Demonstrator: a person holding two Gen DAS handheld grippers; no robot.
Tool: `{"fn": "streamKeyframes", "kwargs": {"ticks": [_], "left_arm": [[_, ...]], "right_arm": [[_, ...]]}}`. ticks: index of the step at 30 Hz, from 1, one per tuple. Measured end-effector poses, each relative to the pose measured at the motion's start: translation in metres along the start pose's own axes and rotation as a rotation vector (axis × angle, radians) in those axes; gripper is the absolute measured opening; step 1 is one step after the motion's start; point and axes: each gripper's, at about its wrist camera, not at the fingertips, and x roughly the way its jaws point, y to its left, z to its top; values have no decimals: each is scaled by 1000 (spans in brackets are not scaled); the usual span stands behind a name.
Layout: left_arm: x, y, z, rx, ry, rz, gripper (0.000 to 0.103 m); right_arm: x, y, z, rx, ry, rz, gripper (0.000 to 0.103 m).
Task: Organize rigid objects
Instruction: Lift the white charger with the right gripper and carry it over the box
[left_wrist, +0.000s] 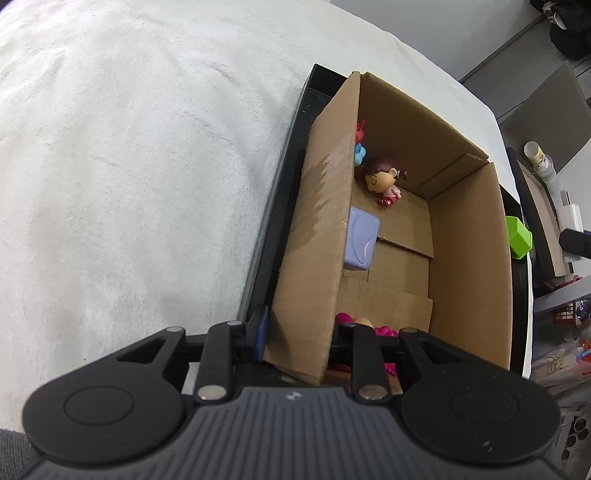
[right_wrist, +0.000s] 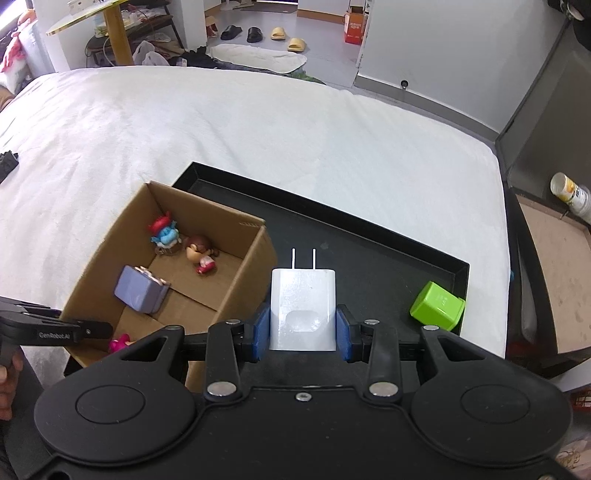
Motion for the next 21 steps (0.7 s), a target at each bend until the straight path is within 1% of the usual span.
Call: {"fn": "streamKeyframes", "kwargs": {"ticks": [11, 21], "left_arm": [[-1, 1, 0, 15, 3, -10, 26], [1, 3, 0, 26, 2, -24, 27]], "right_arm": [[6, 40, 16, -44, 4, 59, 36], [30, 65, 30, -69, 10, 58, 36]]}}
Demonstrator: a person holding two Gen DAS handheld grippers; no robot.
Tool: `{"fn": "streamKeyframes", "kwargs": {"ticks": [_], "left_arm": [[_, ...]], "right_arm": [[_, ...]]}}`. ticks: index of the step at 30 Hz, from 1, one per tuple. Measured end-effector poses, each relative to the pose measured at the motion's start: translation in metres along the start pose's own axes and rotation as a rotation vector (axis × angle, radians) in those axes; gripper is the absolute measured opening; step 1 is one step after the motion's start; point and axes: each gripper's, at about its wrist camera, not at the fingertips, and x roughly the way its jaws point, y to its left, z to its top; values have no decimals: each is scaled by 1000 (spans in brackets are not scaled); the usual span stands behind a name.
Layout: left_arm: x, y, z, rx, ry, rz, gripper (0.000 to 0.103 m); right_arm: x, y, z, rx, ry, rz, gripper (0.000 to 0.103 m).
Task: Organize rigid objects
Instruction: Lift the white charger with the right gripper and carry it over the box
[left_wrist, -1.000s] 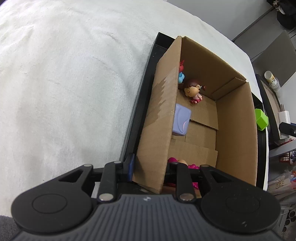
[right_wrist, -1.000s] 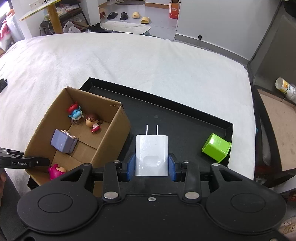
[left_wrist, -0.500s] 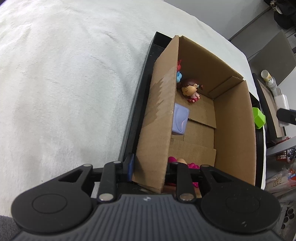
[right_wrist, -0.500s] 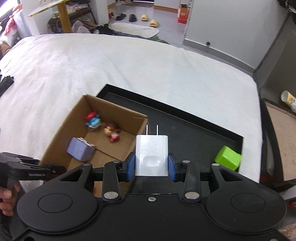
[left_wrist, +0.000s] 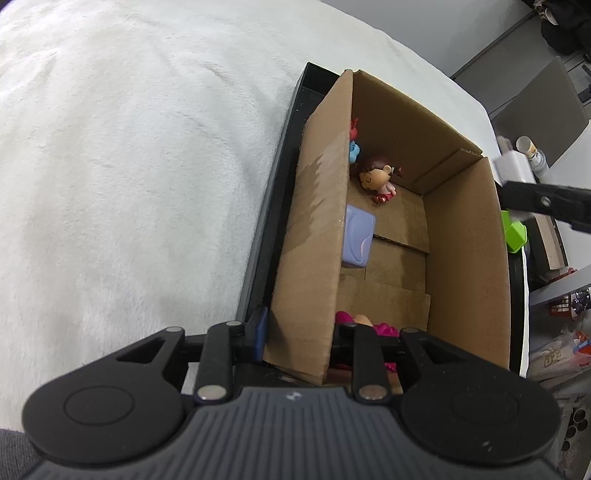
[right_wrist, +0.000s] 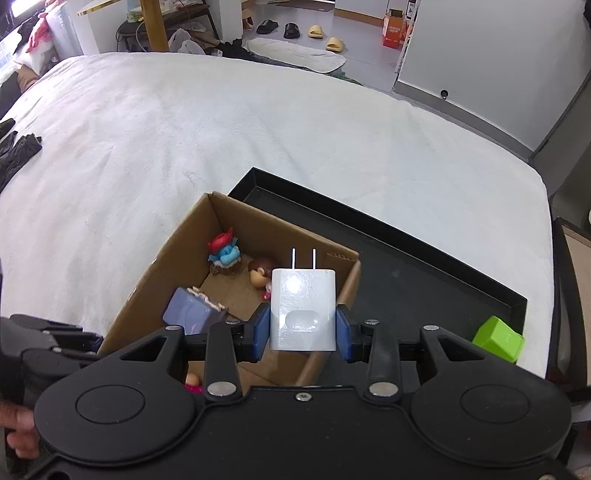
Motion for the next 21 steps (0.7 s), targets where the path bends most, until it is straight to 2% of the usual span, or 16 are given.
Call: {"fn": "streamKeyframes", "kwargs": {"ticks": [12, 21], "left_arm": [[1, 3, 0, 2, -3, -15, 27], [0, 0, -2, 16, -6, -16, 28]], "right_arm": [[36, -1, 14, 39, 10, -38, 36], [62, -2, 19, 84, 65, -56, 36]]}}
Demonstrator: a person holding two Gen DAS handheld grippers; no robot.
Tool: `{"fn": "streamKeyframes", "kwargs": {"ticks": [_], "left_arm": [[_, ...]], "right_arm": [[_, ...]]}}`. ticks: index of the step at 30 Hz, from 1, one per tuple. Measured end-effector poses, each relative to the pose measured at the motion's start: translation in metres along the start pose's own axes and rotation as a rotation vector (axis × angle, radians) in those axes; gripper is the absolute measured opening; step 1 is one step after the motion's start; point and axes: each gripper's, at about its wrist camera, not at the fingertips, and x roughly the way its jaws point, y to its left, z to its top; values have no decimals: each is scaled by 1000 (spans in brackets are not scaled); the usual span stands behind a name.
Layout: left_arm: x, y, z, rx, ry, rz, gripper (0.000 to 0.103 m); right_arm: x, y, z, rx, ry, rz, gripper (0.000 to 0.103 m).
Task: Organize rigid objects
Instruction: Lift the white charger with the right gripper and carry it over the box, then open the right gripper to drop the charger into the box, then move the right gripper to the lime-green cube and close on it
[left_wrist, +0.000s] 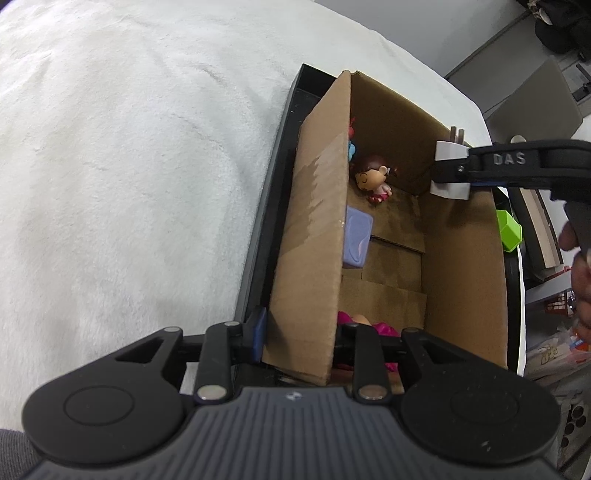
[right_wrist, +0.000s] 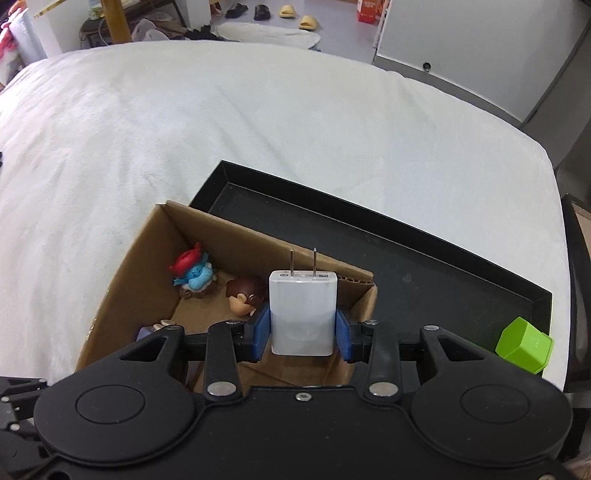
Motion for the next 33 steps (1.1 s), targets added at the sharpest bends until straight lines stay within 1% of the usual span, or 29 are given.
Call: {"fn": "streamKeyframes", "kwargs": {"ticks": [10, 15, 23, 29, 33], "left_arm": [[-2, 1, -1, -7, -2, 1, 29], [-1, 2, -1, -7, -2, 2, 29], [-2, 1, -1, -6, -2, 5, 29], [-3, 1, -1, -6, -3, 5, 29], [-3, 0, -1, -8, -2, 6, 29]], "right_arm": [[4, 6, 6, -12, 25, -48, 36], [0, 2, 3, 1, 25, -22, 36], [-30, -5, -8, 2, 2, 22, 37], [-46, -16, -19, 24, 8, 48, 37], [-54, -23, -28, 37, 4, 61, 39]]}}
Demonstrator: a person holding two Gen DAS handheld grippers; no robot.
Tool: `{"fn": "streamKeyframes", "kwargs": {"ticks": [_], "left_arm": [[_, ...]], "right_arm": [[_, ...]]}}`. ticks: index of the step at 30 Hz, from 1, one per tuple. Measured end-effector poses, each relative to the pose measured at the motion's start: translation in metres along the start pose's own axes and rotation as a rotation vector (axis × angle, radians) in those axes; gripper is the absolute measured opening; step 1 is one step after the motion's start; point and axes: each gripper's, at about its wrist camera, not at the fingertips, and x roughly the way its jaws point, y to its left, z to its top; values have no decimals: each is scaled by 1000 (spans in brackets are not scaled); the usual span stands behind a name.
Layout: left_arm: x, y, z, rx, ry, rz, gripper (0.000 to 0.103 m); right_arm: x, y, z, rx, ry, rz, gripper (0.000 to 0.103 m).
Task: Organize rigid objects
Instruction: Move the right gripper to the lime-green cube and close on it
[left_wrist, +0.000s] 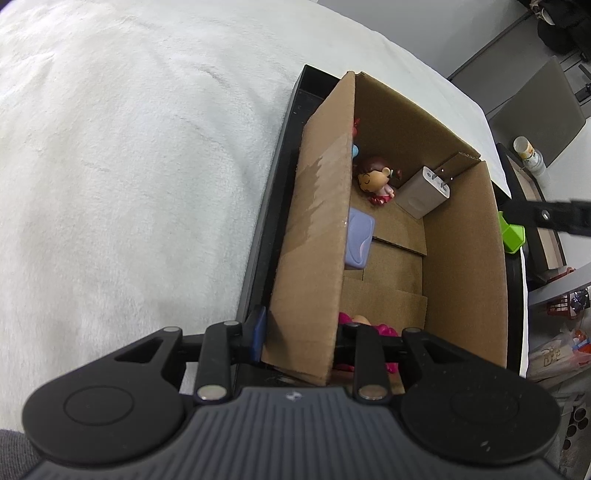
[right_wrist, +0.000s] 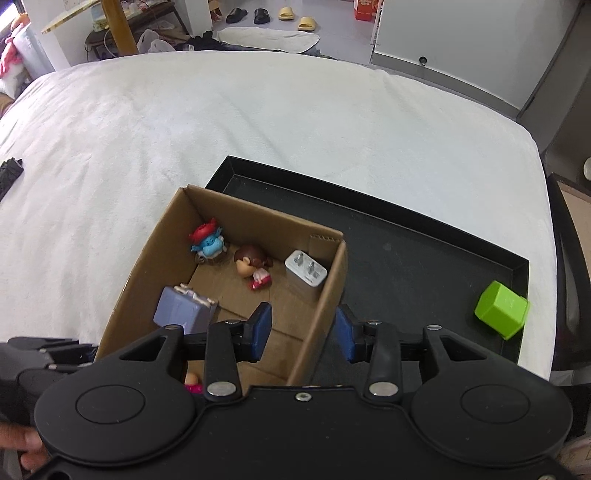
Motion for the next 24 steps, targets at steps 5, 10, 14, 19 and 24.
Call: {"fn": "streamKeyframes", "kwargs": {"ticks": [5, 10, 14, 19, 24], "left_arm": [[-1, -2, 0, -3, 1, 8, 29], [-1, -3, 1, -12, 1, 16, 29], [0, -5, 1, -16, 1, 27, 28], [1, -8, 2, -14, 0, 47, 27], [0, -10, 0, -14, -2, 62, 26]], "right_arm": [[-8, -11, -10, 8, -9, 24, 39], [-15, -24, -17, 21, -32, 42, 40], [-20, -34, -22, 24, -50, 61, 42], [-23, -49, -27, 33, -70, 60, 47], [-24, -65, -34, 53, -85, 56, 52]]}}
